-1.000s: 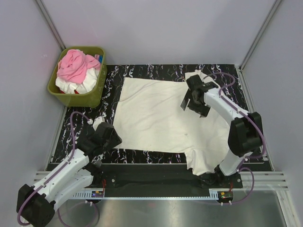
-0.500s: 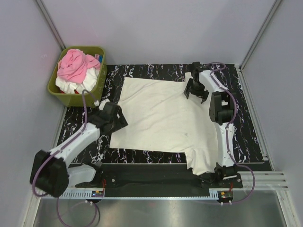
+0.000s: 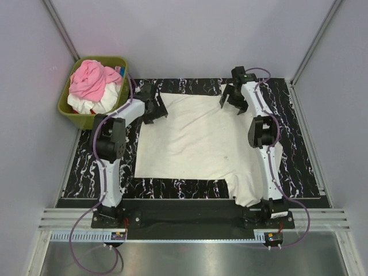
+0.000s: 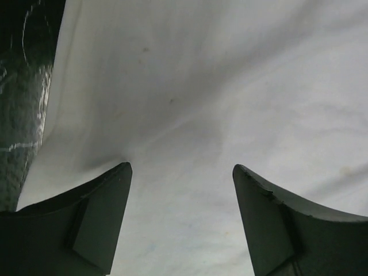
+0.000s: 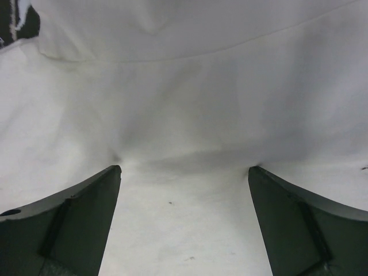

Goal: Fold and stack the t-shirts
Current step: Flatten the tshirt out, then fold the tshirt

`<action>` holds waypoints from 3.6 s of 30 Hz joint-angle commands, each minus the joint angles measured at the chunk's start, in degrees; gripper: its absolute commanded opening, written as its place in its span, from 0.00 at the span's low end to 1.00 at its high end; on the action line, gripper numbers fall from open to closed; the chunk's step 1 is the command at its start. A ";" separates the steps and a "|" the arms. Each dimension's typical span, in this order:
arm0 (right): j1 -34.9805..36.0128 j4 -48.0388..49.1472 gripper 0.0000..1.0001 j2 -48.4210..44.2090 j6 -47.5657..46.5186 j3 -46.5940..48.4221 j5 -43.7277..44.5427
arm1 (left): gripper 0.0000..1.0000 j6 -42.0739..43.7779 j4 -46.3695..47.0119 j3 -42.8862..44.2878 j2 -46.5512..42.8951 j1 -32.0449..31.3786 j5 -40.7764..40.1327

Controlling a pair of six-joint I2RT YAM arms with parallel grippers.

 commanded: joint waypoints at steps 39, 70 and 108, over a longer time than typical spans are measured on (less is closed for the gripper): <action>8.81 21.20 1.00 -85.35 15.36 -95.03 -13.21 | 0.82 -15.10 -7.12 -59.00 -62.87 -4.75 -4.72; 1.60 3.33 0.93 -106.11 36.20 -116.03 -9.59 | 0.02 -13.96 12.93 -66.22 -54.44 -4.31 -11.14; -1.74 13.84 0.00 -87.70 27.14 -114.47 -3.73 | 0.00 -13.52 7.14 -63.59 -59.17 -4.31 -7.54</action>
